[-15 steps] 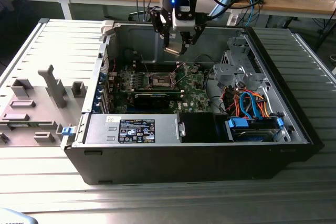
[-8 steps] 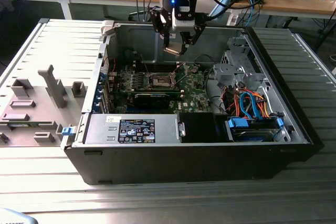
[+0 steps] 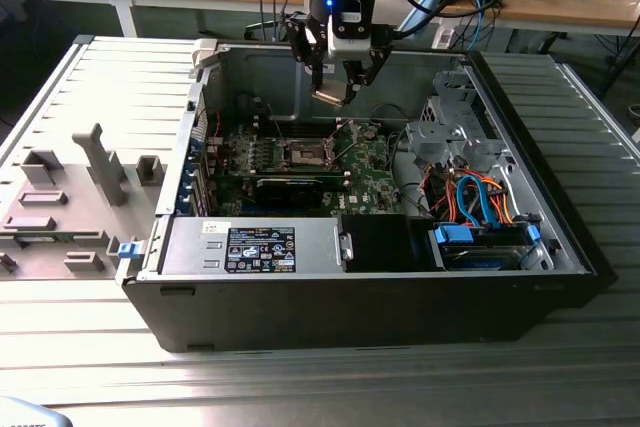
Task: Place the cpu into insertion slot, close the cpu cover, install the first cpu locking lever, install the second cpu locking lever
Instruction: 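Place the cpu into insertion slot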
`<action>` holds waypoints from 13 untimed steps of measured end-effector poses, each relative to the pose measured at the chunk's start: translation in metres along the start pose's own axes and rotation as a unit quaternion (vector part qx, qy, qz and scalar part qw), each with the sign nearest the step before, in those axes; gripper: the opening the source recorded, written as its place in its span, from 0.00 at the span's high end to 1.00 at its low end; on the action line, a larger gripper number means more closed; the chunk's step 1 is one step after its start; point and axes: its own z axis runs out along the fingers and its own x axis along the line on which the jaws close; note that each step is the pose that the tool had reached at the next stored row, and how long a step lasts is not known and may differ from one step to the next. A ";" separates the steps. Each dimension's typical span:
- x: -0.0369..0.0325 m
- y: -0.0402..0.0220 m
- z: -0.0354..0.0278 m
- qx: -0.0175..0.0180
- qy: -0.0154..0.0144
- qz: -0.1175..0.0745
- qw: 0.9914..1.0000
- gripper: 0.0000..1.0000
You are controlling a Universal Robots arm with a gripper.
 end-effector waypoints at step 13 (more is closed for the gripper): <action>0.0000 0.0000 0.0002 0.000 0.000 0.003 1.000 0.45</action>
